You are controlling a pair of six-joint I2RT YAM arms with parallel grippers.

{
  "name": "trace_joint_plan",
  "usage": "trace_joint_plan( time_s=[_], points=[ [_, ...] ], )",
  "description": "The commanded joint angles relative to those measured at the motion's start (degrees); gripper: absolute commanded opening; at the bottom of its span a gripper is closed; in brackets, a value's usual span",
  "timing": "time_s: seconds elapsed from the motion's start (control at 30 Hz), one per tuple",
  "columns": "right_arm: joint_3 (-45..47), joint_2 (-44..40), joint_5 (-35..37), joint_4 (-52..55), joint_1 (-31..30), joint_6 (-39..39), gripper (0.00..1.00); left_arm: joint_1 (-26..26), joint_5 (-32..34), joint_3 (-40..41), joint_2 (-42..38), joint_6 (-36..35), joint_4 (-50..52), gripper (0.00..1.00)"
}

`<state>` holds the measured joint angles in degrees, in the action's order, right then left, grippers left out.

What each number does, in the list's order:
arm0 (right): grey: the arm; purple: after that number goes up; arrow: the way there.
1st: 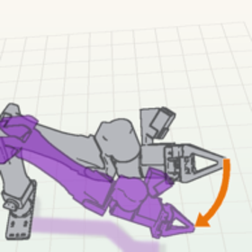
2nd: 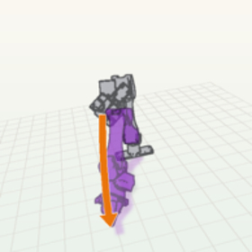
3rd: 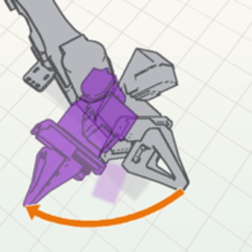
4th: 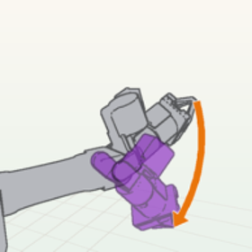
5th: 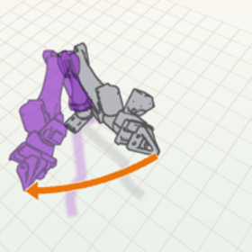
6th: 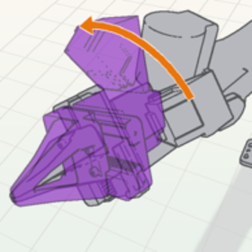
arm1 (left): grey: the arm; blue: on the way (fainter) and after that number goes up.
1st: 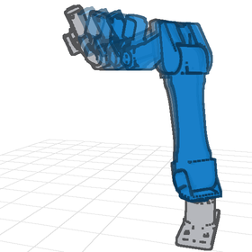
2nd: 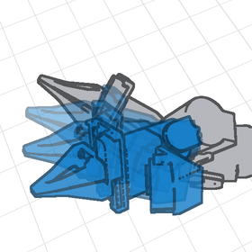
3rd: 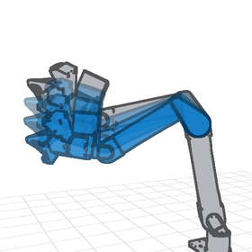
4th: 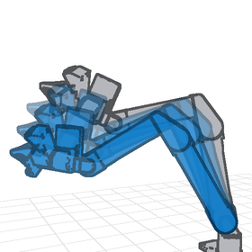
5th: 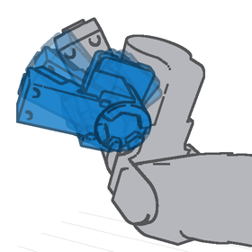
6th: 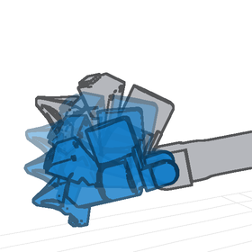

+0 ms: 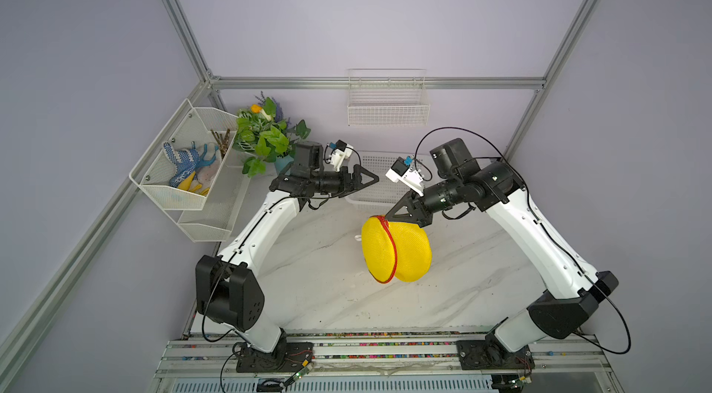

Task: Turn the laundry bag inside out
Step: Zip the zipper on the laundry bag.

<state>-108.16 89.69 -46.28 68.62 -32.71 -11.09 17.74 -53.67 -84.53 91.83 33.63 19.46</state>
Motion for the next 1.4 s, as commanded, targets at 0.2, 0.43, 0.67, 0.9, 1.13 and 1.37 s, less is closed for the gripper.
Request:
trace_joint_plan(
  time_s=[0.2,0.43,0.67,0.9,1.13,1.37],
  points=[
    [-2.1,1.4,-2.6,-2.2,0.6,1.7,0.0,2.2,-12.0,14.3,-9.0,12.3,-16.6,1.0],
    [-1.4,2.4,-8.1,-4.8,1.8,5.3,0.0,2.2,-14.9,21.1,-15.5,15.9,-21.5,1.0],
    [-0.9,2.4,-10.6,-7.5,3.6,9.6,0.0,2.5,-16.4,24.2,-18.2,17.1,-22.3,1.0],
    [-1.0,3.4,-12.7,-10.2,4.2,13.5,0.0,3.2,-15.9,23.8,-19.2,13.9,-18.1,1.0],
    [-1.3,4.9,-13.6,-12.9,5.2,18.2,0.0,4.0,-16.7,23.2,-19.6,13.6,-17.1,0.87],
    [-1.2,5.8,-14.7,-14.8,5.4,21.1,0.0,5.5,-16.1,20.4,-16.5,11.3,-14.3,0.6]
  ],
)
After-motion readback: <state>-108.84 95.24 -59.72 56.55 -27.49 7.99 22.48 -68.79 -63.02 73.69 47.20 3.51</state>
